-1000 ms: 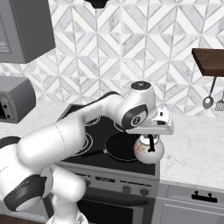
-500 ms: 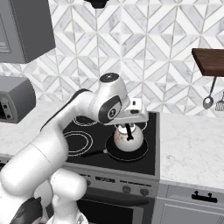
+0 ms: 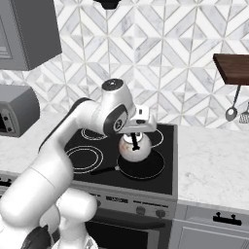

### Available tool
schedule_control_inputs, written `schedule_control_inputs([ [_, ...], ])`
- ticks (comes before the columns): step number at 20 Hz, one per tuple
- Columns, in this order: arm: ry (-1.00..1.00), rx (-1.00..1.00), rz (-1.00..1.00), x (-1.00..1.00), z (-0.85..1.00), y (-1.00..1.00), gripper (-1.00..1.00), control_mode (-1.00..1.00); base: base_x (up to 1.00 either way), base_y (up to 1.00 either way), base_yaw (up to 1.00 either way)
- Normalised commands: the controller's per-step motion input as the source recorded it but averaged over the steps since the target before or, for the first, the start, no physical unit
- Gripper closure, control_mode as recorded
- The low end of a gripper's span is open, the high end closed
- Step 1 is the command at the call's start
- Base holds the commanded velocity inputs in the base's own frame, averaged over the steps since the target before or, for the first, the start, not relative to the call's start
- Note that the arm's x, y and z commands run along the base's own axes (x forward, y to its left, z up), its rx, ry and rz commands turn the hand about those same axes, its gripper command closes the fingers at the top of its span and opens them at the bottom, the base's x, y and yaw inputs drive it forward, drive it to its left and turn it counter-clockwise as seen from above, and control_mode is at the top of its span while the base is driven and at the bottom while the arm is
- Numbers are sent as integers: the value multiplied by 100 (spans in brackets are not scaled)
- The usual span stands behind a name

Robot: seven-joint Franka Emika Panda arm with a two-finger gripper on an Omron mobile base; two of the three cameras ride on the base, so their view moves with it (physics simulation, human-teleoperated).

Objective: Pick the kettle from the counter and place it on a stove burner. Then turn the burner on.

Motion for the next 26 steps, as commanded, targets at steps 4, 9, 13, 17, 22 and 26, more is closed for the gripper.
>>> schedule_control_inputs([
  [4,0,19,0,25,0,27,100,-100,0,0,0],
  [9,0,11,0,23,11,55,100,-100,0,0,0],
  [13,0,2,1,16,5,75,100,-100,0,0,0],
  [17,0,0,3,24,-1,82,100,-100,0,0,0],
  [22,0,0,4,12,0,69,100,-100,0,0,0],
  [26,2,0,2,0,0,62,100,-100,0,0,0],
])
